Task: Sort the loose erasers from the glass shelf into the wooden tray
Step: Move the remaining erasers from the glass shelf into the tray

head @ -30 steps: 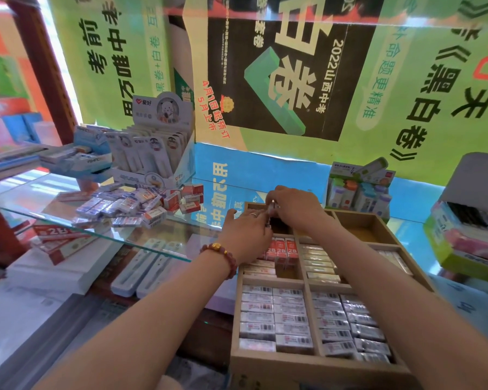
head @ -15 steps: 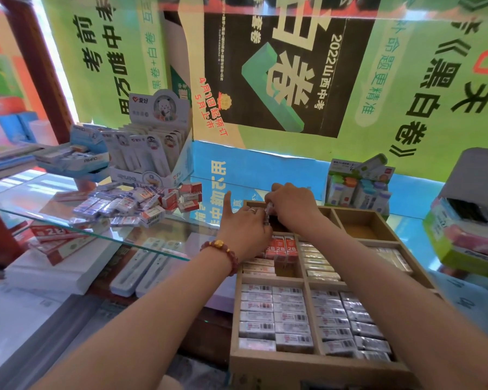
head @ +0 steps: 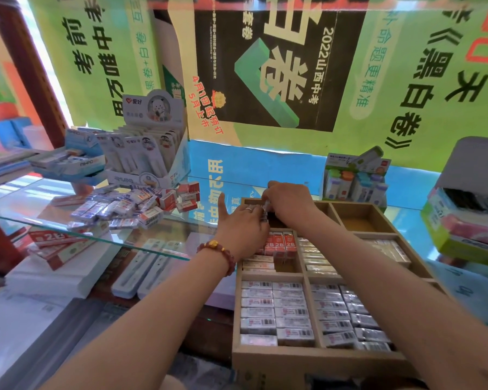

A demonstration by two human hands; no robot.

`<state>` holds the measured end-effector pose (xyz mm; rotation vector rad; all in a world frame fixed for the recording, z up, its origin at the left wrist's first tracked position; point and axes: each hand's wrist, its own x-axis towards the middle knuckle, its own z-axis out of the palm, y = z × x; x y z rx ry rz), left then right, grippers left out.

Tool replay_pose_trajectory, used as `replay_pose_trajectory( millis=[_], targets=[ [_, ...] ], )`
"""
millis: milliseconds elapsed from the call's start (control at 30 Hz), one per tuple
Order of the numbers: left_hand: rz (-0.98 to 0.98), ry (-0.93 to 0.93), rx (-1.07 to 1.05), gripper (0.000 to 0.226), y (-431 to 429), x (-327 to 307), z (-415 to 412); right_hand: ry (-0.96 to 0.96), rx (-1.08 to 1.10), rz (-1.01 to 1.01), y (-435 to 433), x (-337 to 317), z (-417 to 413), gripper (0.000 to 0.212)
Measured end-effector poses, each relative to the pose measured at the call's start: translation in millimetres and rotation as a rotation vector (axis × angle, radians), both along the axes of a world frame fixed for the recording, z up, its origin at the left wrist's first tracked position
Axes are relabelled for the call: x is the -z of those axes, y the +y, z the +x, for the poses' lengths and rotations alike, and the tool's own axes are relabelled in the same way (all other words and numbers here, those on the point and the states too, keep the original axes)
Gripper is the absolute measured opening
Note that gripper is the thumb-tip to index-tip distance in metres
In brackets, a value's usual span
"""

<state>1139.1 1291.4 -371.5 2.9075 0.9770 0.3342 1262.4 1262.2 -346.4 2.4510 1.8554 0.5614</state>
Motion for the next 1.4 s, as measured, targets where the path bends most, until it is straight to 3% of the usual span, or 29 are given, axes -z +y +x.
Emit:
replay_pose_trajectory(
  millis=[100,267,367,567,1033,1400],
  targets=[
    [-0.028,-0.013,-0.013,0.041,-1,0,0,0.166,-0.005,0.026,-6,-4,4,0.023],
    [-0.046,-0.002,-0.024,0.044,-3,-1,0,0.734,0.065,0.438,-18,-32,24,0.025],
    [-0.069,-0.018,-0.017,0.045,-3,-1,0,0.907,0.123,0.425,-20,-37,26,0.03],
    [-0.112,-0.01,0.0,0.043,0,2,-2,0.79,0.193,0.295,-19,-25,27,0.023],
    [0.113,0.043,0.006,0.046,-2,-1,2,0.441,-0.074,0.088,-17,-21,10,0.023],
    [0.084,0.026,-0.006,0.045,-2,-1,-1,0.279,0.082,0.016,2,-14,0,0.02]
  ],
)
